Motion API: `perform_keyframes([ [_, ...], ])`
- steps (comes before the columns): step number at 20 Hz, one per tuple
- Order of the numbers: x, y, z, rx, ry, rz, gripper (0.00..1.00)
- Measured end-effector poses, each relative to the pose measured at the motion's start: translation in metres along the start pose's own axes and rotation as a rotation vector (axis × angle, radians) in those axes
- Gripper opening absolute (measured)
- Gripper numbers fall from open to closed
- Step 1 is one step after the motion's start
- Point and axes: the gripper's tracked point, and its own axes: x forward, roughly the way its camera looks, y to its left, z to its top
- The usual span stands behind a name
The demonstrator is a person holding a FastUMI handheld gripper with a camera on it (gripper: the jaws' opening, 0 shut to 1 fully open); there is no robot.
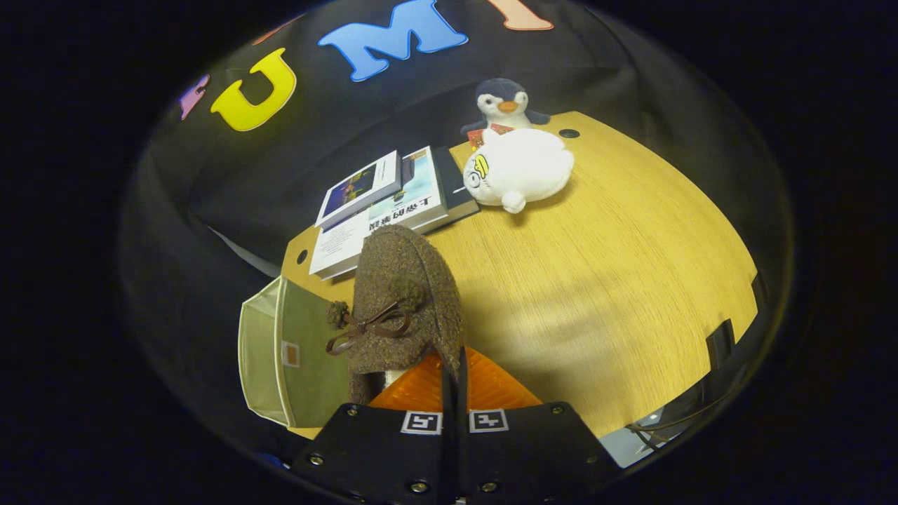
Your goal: Open the storage box then place both shoes into the box .Put the left shoe in first, then the right shoe, with the right side of both shoes facing outward in a uniform manner.
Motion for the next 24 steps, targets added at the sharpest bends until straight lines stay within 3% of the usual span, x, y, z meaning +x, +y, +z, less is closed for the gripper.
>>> perform_keyframes([
  [14, -0.003, 0.13, -0.013, -0.015, -0.037, 0.1, 0.0],
  [24, 0.026, 0.228, -0.042, -0.036, -0.007, 0.188, 0.0],
])
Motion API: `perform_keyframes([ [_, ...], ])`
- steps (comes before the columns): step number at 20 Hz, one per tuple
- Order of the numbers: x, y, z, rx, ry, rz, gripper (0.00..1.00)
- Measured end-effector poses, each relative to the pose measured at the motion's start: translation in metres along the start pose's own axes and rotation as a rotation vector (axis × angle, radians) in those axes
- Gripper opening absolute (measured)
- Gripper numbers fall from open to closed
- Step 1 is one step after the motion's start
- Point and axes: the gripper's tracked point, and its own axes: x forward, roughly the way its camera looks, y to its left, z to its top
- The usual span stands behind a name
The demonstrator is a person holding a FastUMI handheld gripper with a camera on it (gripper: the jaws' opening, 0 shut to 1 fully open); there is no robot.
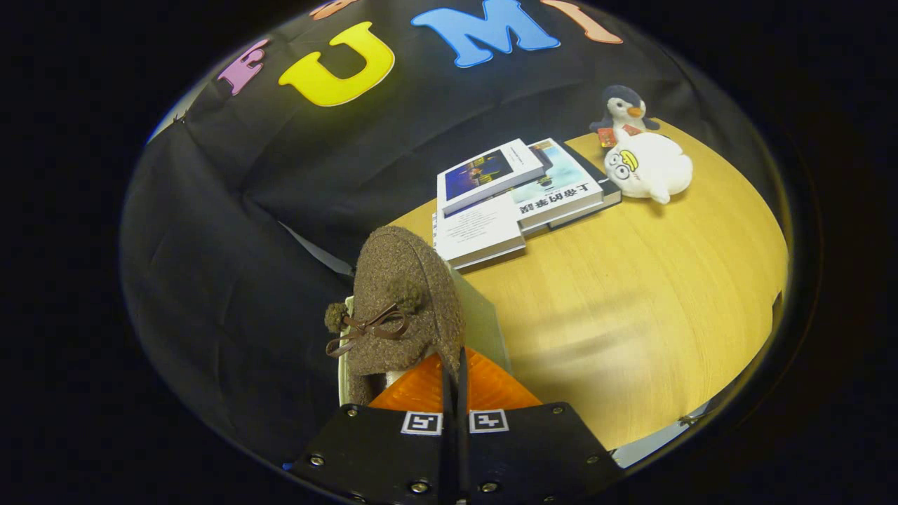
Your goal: Open the storage box then place both shoes into the box .Put the left shoe in first, then the right shoe, with the right side of both shoes facing outward in a uniform manner.
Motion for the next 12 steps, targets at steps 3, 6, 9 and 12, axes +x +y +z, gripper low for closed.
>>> perform_keyframes([
  [3, 0.015, 0.015, -0.013, -0.01, 0.023, 0.003, 0.0],
  [6, 0.028, 0.017, -0.026, -0.009, 0.039, -0.014, 0.0],
  [9, 0.032, 0.014, -0.038, -0.02, 0.037, -0.029, 0.0],
  [12, 0.024, 0.028, -0.038, -0.077, -0.007, 0.005, 0.59],
])
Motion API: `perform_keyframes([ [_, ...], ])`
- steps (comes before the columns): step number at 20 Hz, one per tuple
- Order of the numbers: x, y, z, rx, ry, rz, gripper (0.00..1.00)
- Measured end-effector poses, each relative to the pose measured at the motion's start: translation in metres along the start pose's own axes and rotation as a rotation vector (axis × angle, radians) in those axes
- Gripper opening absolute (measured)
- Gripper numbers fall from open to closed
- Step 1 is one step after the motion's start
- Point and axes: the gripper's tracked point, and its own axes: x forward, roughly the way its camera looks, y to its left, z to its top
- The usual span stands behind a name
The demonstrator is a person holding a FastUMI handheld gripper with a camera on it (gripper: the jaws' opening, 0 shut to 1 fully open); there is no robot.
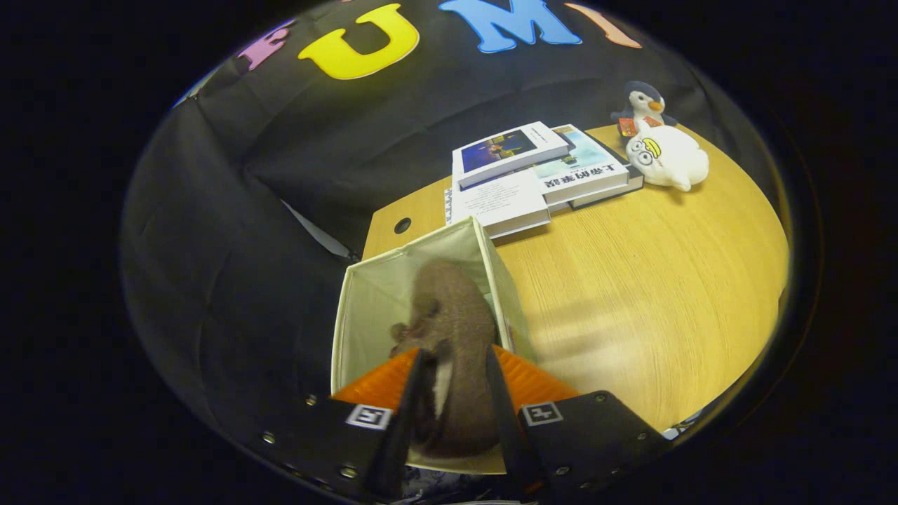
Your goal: Open the storage box then place both shoes into the box .Put the left shoe in first, then the right shoe, with the right side of both shoes facing outward in a uniform manner.
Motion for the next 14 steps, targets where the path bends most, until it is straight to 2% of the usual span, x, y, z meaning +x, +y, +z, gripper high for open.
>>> perform_keyframes([
  [2, -0.01, 0.004, 0.006, -0.049, -0.036, 0.002, 0.99],
  [4, -0.024, 0.001, 0.018, -0.111, -0.083, -0.01, 0.98],
  [7, -0.049, -0.001, 0.039, -0.155, -0.168, 0.016, 0.98],
  [14, -0.119, -0.042, 0.092, -0.298, -0.343, 0.004, 0.98],
])
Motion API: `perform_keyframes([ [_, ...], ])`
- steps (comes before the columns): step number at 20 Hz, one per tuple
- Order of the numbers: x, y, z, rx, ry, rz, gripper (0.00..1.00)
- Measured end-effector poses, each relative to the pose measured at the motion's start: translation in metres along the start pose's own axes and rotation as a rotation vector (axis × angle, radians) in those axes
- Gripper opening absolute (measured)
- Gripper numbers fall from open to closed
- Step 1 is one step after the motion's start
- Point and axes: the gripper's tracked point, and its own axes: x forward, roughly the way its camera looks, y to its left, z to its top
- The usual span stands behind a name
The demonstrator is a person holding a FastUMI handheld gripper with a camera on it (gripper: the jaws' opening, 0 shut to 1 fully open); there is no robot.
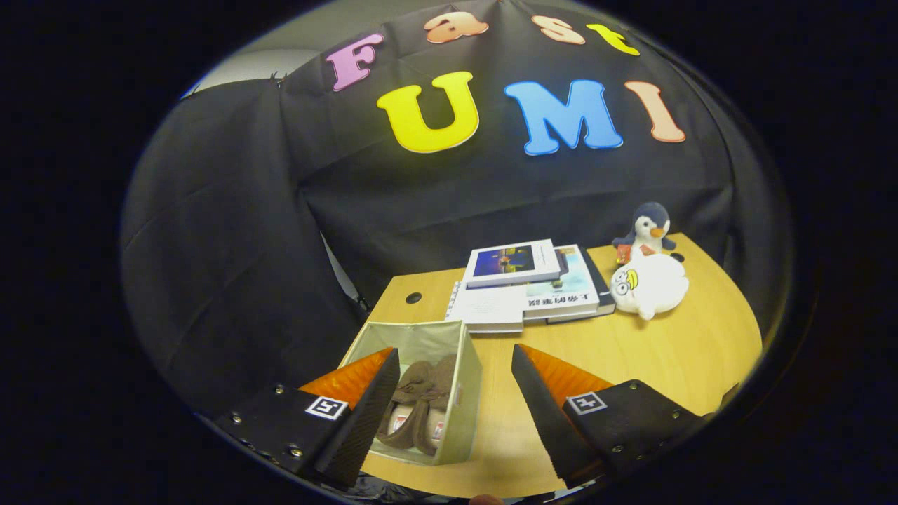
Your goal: Open the storage box then place both shoes into the box .Put the left shoe in first, then the right shoe, with the right side of both shoes facing outward in a uniform manner.
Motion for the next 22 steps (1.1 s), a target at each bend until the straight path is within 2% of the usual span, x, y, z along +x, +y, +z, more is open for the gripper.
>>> perform_keyframes([
  [9, -0.059, -0.093, 0.057, -0.106, -0.177, -0.059, 0.98],
  [16, -0.097, -0.157, 0.075, -0.149, -0.29, -0.124, 0.97],
  [22, -0.118, -0.194, 0.078, -0.117, -0.354, -0.162, 0.97],
])
